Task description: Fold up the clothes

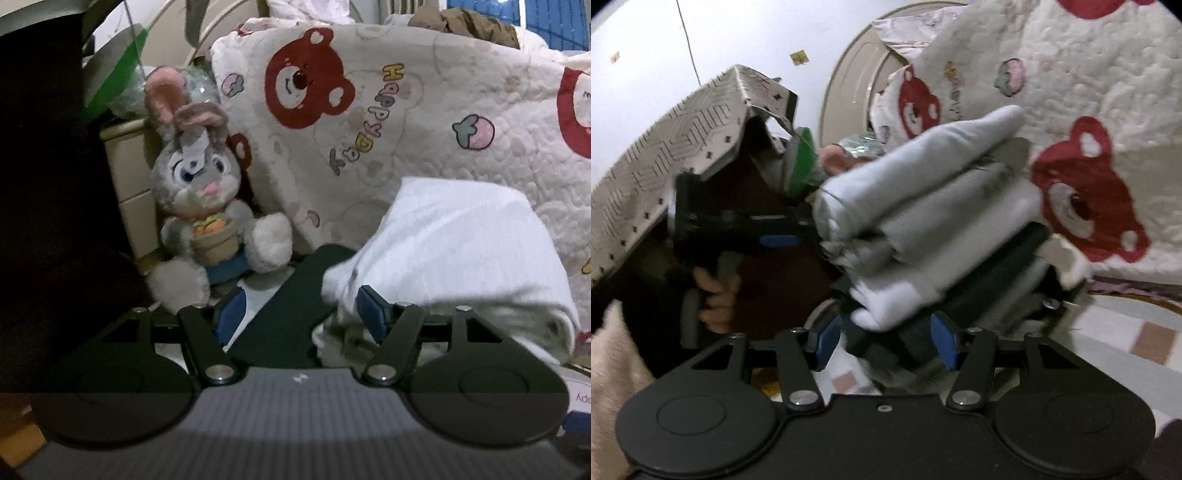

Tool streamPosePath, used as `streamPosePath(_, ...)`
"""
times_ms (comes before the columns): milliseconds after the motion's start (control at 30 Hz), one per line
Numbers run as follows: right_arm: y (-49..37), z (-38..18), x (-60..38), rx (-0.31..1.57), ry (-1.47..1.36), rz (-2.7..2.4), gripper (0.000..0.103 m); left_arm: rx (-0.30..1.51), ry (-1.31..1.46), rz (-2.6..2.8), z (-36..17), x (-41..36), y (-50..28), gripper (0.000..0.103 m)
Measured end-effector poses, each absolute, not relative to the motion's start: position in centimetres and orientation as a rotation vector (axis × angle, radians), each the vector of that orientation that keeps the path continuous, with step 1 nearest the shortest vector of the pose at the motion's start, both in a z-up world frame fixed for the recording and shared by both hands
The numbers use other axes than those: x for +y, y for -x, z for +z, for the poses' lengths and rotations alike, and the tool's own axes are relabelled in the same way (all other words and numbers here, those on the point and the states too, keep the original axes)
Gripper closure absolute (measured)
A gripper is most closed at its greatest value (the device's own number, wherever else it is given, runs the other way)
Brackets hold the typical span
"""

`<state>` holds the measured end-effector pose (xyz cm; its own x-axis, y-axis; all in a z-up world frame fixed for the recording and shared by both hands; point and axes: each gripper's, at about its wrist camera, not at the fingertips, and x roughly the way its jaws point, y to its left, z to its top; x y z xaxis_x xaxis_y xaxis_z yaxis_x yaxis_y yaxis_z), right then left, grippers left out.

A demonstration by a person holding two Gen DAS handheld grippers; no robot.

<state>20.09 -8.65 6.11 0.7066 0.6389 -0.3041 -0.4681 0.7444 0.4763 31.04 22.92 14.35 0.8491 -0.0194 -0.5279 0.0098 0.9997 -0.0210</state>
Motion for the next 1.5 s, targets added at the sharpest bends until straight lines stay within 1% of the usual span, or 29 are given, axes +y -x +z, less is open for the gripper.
streamPosePath(67,-19.2,6.1,-9.2,0.469,-0.348,0.602,0.043,0.585,0.045,-0.013,14.3,23.0,-29.6,0.037)
streamPosePath(133,-17.9,6.4,-9.7,0.465,-0.331,0.574,0.042,0.613,0.074,-0.013,14.1,22.5,-27.3,0.032)
streamPosePath(200,-16.3,6.8,-10.3,0.475,-0.324,0.537,0.042,0.628,0.082,-0.031,14.4,21.1,-25.4,0.022)
streamPosePath(267,-14.2,8.0,-10.5,0.487,-0.313,0.516,0.040,0.633,0.070,-0.054,15.0,18.9,-23.6,0.019)
streamPosePath(300,-13.0,8.7,-10.6,0.473,-0.294,0.516,0.038,0.626,0.046,-0.075,15.4,17.4,-22.5,0.016)
streamPosePath(333,-11.5,9.4,-10.6,0.444,-0.265,0.519,0.031,0.611,0.029,-0.093,15.7,15.9,-21.2,0.013)
streamPosePath(367,-10.2,10.0,-10.7,0.419,-0.239,0.516,0.029,0.596,0.022,-0.115,15.6,14.6,-19.8,0.004)
streamPosePath(400,-9.0,10.4,-10.7,0.396,-0.213,0.507,0.028,0.582,0.018,-0.137,15.5,13.3,-18.3,0.000)
streamPosePath(467,-6.8,10.4,-10.9,0.363,-0.155,0.476,0.015,0.596,0.004,-0.165,14.4,11.4,-15.8,0.000)
streamPosePath(567,-3.5,10.2,-11.4,0.321,-0.077,0.419,0.012,0.625,-0.024,-0.183,12.8,8.7,-12.2,0.000)
streamPosePath(667,-0.9,9.6,-12.6,0.292,-0.109,0.336,0.007,0.658,-0.062,-0.145,11.3,6.5,-9.3,0.000)
streamPosePath(833,1.4,9.1,-14.3,0.322,-0.161,0.317,0.006,0.682,-0.087,-0.150,10.1,3.9,-5.2,0.000)
streamPosePath(967,2.5,9.1,-15.2,0.334,-0.212,0.288,0.006,0.679,-0.187,-0.109,9.4,2.0,-3.0,0.000)
streamPosePath(1033,2.9,8.9,-15.3,0.347,-0.225,0.294,0.006,0.698,-0.175,-0.116,8.9,1.6,-2.4,0.000)
streamPosePath(1500,3.6,9.2,-14.4,0.369,-0.199,0.318,0.006,0.675,-0.188,-0.066,9.2,1.9,-1.8,0.000)
